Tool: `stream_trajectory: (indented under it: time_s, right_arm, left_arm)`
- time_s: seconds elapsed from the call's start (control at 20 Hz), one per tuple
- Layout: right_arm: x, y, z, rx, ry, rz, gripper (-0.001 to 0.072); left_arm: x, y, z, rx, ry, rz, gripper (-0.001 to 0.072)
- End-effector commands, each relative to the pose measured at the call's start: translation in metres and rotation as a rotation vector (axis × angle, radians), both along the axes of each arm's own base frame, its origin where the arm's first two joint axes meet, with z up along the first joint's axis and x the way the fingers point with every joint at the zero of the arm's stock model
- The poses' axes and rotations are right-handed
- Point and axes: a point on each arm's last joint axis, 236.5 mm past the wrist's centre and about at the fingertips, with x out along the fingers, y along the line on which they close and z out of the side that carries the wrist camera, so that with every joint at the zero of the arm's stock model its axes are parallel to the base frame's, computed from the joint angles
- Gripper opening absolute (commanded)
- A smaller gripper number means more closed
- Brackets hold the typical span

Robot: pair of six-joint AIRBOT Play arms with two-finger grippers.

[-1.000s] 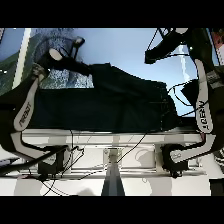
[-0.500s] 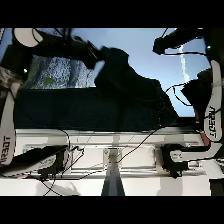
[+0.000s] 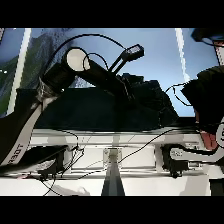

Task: Fold the clothes and pants, and hang the long-sleeved shirts on hangers.

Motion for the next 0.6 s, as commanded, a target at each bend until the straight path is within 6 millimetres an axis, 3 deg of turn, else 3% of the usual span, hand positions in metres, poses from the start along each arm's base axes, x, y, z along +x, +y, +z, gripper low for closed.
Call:
stream_trajectory:
  time_s: [0.0, 0.2, 0.35, 0.45, 0.55]
  right_arm:
    - [-0.015, -0.046, 0.008, 0.002, -0.011, -0.107, 0.0552]
    - [-0.02, -0.061, 0.007, 0.002, -0.008, -0.139, 0.0552]
    - [-0.019, -0.061, 0.007, 0.002, -0.008, -0.139, 0.0552]
    - [-0.02, -0.06, 0.007, 0.003, -0.007, -0.138, 0.0552]
    - [-0.021, -0.06, 0.006, 0.005, 0.0, -0.137, 0.0552]
  left_arm:
    - [0.063, 0.017, -0.009, 0.025, -0.124, 0.157, 0.0674]
    - [0.153, 0.101, -0.028, 0.118, -0.15, 0.406, 0.0636]
    - [0.189, 0.152, -0.068, 0.188, -0.031, 0.516, 0.0636]
    - [0.201, 0.159, -0.109, 0.217, 0.081, 0.546, 0.0636]
    - [0.2, 0.147, -0.151, 0.217, 0.286, 0.593, 0.0636]
